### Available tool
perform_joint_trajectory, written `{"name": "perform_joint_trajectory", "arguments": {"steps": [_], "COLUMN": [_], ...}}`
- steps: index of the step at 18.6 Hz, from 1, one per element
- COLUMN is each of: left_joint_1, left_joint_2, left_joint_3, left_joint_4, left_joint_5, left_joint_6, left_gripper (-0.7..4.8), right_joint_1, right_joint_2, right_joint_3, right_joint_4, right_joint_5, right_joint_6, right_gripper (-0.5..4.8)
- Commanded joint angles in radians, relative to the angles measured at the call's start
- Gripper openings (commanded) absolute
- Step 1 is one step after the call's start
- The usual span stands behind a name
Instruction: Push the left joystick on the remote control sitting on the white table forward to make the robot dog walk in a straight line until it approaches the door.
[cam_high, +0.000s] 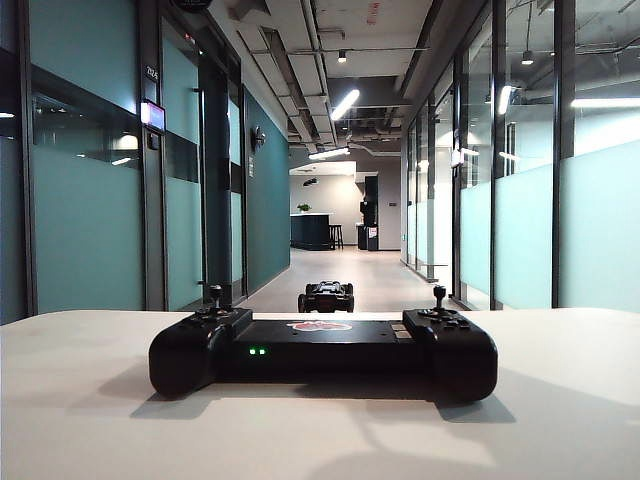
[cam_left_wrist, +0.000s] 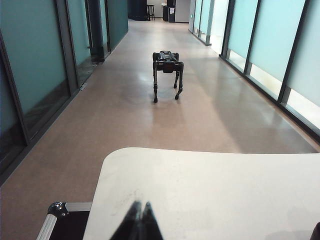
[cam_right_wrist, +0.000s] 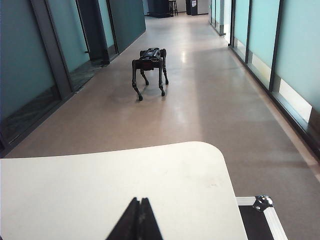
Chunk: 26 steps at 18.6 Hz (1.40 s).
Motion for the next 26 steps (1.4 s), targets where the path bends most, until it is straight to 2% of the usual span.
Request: {"name": "perform_joint_trajectory", "arguments": {"steps": [1, 5, 8, 10, 11, 16, 20, 23, 26], "left_joint_1": [0.000, 0.000, 0.000, 0.000, 0.000, 0.000, -0.025, -0.095, -0.197], "left_joint_2": [0.000, 0.000, 0.000, 0.013, 0.035, 0.292, 0.510, 0.644, 0.766], "left_joint_3": [0.003, 0.003, 0.020, 0.092, 0.130, 0.303, 0.464, 0.582, 0.702], "left_joint_4": [0.015, 0.020, 0.082, 0.008, -0.024, 0.003, 0.004, -0.040, -0.153], "left_joint_5": [-0.003, -0.003, -0.004, -0.046, -0.047, 0.056, 0.124, 0.147, 0.137], "left_joint_6": [0.005, 0.005, 0.000, -0.032, -0.050, -0.052, -0.053, -0.067, -0.074], "left_gripper": [-0.05, -0.05, -0.05, -0.05, -0.05, -0.05, -0.05, -0.05, -0.05], "right_joint_1": [0.001, 0.000, 0.001, 0.003, 0.003, 0.022, 0.109, 0.221, 0.341], "right_joint_2": [-0.003, -0.003, -0.003, 0.002, 0.013, 0.204, 0.428, 0.600, 0.762], "right_joint_3": [-0.005, -0.005, 0.011, 0.055, 0.078, 0.259, 0.444, 0.594, 0.735], "right_joint_4": [0.019, 0.017, 0.029, 0.021, 0.021, 0.012, -0.009, -0.109, -0.214], "right_joint_5": [0.001, 0.001, 0.001, 0.000, 0.000, -0.038, -0.062, -0.023, 0.024], "right_joint_6": [0.003, 0.003, 0.003, 0.004, 0.004, 0.037, 0.037, 0.038, 0.063], "right_gripper": [-0.05, -0.05, -0.05, -0.05, -0.05, -0.05, -0.05, -0.05, -0.05]}}
